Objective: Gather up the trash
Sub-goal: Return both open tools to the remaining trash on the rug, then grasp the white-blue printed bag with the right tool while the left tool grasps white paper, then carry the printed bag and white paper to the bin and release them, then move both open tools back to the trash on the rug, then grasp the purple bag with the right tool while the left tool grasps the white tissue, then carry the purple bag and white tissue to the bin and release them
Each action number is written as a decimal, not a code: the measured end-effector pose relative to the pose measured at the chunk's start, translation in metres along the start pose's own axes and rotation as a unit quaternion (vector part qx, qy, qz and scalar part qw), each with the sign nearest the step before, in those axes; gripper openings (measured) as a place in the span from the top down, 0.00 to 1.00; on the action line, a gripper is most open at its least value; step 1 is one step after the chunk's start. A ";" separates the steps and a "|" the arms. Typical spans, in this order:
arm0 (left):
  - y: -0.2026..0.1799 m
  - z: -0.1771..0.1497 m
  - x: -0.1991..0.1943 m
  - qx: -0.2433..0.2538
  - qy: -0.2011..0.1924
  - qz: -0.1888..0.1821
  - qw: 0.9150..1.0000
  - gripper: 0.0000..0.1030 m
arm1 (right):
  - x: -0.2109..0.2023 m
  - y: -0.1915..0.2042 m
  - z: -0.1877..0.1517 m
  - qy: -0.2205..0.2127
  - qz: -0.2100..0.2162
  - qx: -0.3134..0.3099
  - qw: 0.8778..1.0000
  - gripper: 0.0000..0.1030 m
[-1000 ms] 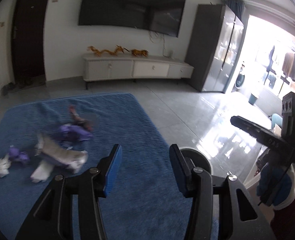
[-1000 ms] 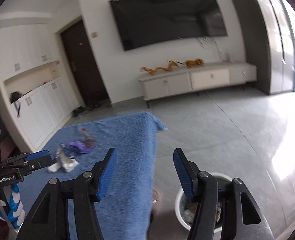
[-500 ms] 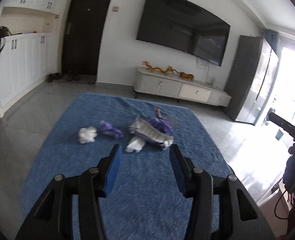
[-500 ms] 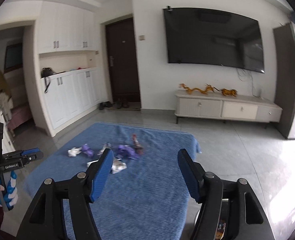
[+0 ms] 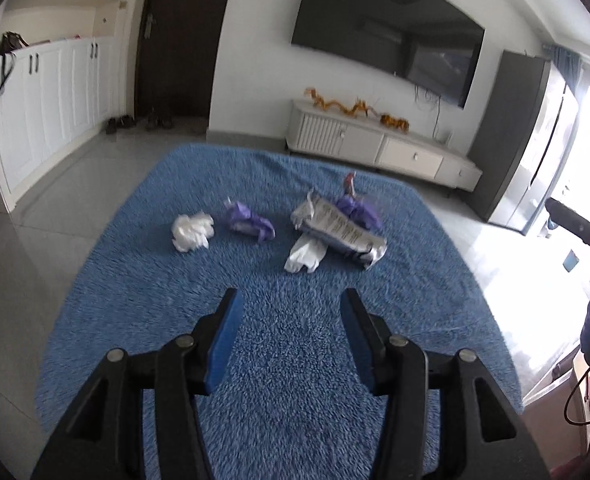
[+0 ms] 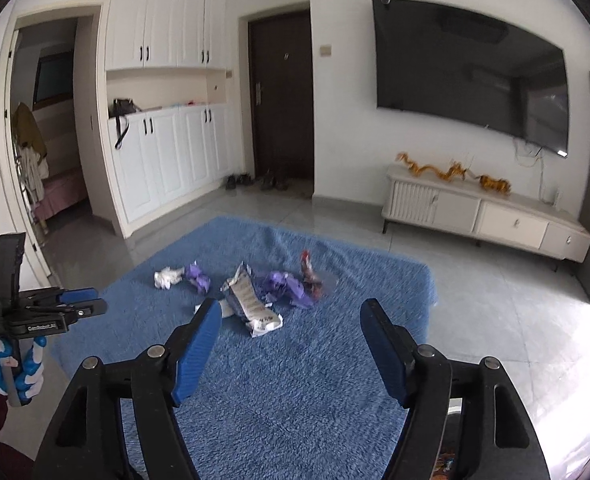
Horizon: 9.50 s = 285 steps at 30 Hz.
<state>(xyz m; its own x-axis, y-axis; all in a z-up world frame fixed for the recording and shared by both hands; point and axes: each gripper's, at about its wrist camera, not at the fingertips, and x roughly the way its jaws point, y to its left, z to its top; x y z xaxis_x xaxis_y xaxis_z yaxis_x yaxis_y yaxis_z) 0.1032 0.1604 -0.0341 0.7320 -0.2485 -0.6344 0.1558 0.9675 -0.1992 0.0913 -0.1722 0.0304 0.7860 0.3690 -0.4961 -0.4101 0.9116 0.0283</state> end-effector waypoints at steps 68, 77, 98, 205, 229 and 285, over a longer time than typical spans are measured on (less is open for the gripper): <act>-0.049 -0.004 0.028 0.080 0.065 -0.077 0.992 0.92 | 0.100 -0.010 -0.051 0.134 0.208 0.059 0.967 0.42; -0.188 0.019 0.065 0.190 0.080 -0.150 0.967 0.92 | 0.024 -0.111 -0.079 0.073 0.108 0.140 0.982 0.42; -0.456 -0.023 0.265 0.235 0.254 -0.240 0.907 0.88 | 0.018 -0.309 -0.246 0.186 -0.121 0.316 0.922 0.41; 0.086 0.014 0.072 -0.085 0.020 0.075 0.993 0.79 | 0.207 0.000 -0.010 0.126 0.100 0.018 0.987 0.64; 0.021 -0.023 -0.050 -0.030 -0.087 0.149 0.985 0.78 | 0.079 0.001 -0.048 0.094 0.067 0.063 0.991 0.64; -0.231 0.007 0.086 0.207 0.047 0.043 0.976 0.76 | -0.007 -0.191 -0.158 0.052 -0.049 0.215 0.974 0.64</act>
<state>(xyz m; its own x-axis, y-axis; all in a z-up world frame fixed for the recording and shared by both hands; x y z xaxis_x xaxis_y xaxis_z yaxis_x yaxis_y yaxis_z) 0.1348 -0.0843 -0.0380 0.6924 -0.1501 -0.7057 0.3654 0.9164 0.1636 0.0910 -0.3777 -0.1088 0.7513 0.2758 -0.5995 -0.0860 0.9416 0.3255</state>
